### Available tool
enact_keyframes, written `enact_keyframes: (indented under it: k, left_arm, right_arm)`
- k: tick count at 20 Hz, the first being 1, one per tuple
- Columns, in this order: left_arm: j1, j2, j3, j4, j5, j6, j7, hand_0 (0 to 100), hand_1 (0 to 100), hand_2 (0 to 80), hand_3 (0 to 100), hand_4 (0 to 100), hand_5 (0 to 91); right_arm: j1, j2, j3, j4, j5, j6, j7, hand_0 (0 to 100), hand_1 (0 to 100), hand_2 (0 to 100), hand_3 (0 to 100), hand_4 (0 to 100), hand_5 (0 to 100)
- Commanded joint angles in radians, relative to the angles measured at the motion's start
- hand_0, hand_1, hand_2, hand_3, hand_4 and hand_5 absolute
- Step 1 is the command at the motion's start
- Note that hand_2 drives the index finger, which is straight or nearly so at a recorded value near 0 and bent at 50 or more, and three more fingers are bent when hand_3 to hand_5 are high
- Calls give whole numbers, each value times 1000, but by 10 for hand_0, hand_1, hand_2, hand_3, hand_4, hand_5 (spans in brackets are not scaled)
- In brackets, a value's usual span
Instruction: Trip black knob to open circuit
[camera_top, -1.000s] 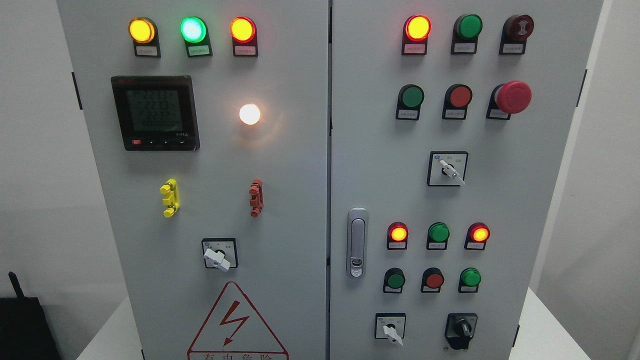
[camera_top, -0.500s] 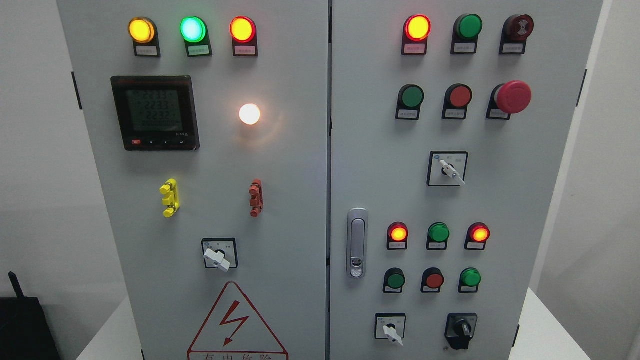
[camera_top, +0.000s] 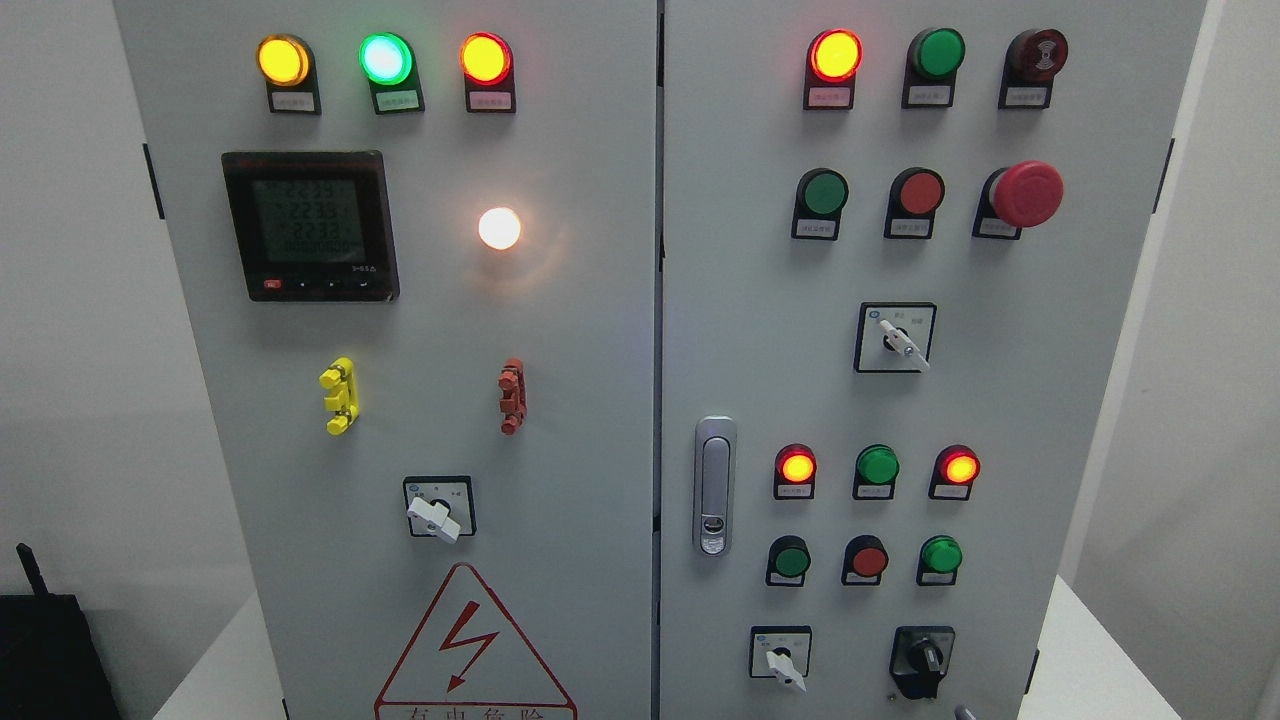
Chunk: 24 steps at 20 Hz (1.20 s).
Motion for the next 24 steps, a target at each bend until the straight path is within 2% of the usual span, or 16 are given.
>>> enact_keyframes:
  k: [1,20,24]
  left_arm:
    - [0,0,0,0,-23,1,0,120,389,0,0,0,0]
    - [0,0,0,0,-23,1,0,120,389,0,0,0,0]
    - [0,0,0,0,-23,1,0,120,389,0,0,0,0]
  right_arm:
    - [-19,-2,3,-3,0,8,1,0,0,0,1000,1000,1000]
    - [-42,-7,5,20,0,16,2,0,0,0,1000,1000,1000]
    - [-39,-7,28,16,1,16,2,0,0,0,1000,1000,1000]
